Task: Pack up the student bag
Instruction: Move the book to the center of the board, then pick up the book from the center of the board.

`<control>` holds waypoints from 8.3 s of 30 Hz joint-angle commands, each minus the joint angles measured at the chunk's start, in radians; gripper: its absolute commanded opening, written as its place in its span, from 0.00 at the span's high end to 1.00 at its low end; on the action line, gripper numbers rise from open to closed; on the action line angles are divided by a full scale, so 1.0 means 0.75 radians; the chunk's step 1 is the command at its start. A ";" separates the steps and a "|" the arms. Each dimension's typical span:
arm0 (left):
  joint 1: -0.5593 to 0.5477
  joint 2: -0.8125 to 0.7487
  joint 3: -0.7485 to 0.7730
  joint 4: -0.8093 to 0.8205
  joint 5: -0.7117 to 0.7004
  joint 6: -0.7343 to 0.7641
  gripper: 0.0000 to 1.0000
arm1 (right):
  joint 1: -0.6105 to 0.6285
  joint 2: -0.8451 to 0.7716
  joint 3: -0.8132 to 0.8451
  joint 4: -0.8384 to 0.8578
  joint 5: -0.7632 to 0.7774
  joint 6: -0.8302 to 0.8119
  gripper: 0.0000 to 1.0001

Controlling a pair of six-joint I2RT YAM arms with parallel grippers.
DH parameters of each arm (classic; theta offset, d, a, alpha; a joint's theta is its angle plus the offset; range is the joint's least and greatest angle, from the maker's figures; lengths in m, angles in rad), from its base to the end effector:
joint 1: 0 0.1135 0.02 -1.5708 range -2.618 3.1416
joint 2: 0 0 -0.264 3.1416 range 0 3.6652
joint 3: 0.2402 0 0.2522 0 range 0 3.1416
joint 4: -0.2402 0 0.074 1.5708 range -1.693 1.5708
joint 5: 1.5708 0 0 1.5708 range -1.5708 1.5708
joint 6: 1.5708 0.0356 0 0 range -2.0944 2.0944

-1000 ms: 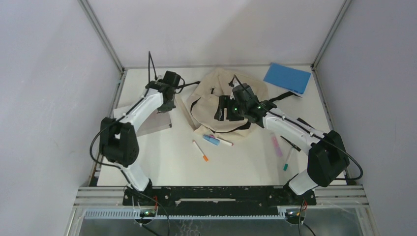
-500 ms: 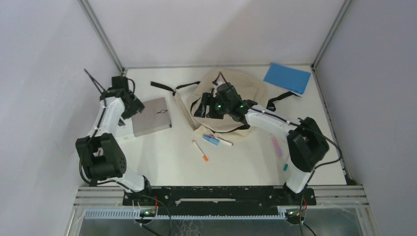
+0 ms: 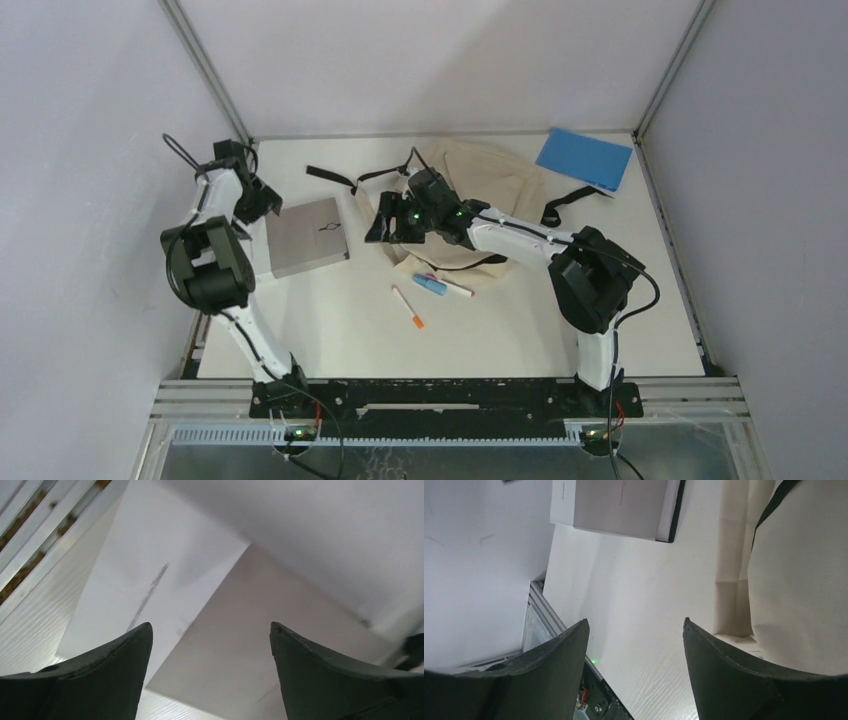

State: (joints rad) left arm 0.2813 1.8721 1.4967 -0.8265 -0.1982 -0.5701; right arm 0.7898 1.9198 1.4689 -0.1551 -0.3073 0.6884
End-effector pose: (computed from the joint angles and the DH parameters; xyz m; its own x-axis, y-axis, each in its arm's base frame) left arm 0.3703 0.1143 0.2300 -0.5707 -0.7157 -0.4027 -0.7702 0.6366 -0.0400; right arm 0.3061 0.3241 0.2474 -0.8509 0.0017 -0.5253 -0.4032 0.6388 0.6552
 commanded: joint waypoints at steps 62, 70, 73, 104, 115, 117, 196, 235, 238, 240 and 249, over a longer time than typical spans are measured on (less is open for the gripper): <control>0.012 -0.523 -0.720 0.138 0.223 -0.030 0.08 | 0.226 0.583 0.438 0.157 -0.052 0.438 0.48; 0.012 -0.466 -0.736 0.168 0.317 -0.009 0.09 | 0.222 0.579 0.433 0.189 -0.058 0.453 0.69; 0.013 -0.466 -0.735 0.171 0.333 0.000 0.10 | 0.203 0.559 0.392 0.228 -0.056 0.459 0.91; -0.050 -0.433 -0.698 0.177 0.393 0.062 0.11 | 0.027 0.922 1.068 -0.109 0.019 0.369 0.45; -0.066 -0.420 -0.700 0.177 0.407 0.065 0.11 | 0.054 1.009 1.189 -0.070 -0.030 0.363 0.44; -0.070 -0.420 -0.701 0.176 0.405 0.066 0.11 | 0.058 1.011 1.196 -0.057 -0.030 0.361 0.44; -0.113 -0.778 -0.729 0.132 0.535 0.073 0.06 | -0.314 0.168 0.181 0.078 -0.079 0.130 0.23; -0.101 -0.443 -0.702 0.282 0.643 0.030 0.06 | -0.245 0.588 0.358 0.427 -0.354 0.421 0.05; -0.101 -0.441 -0.703 0.283 0.642 0.029 0.06 | -0.237 0.615 0.370 0.433 -0.359 0.434 0.05; -0.103 -0.435 -0.701 0.285 0.646 0.029 0.06 | -0.234 0.615 0.353 0.474 -0.368 0.451 0.08; -0.108 -0.436 -0.697 0.277 0.641 0.050 0.06 | -0.230 0.572 0.331 0.573 -0.386 0.504 0.65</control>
State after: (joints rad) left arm 0.2031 1.5581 0.9760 -0.6285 0.2737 -0.5491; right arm 0.6037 2.3829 1.7084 0.1894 -0.5777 1.0382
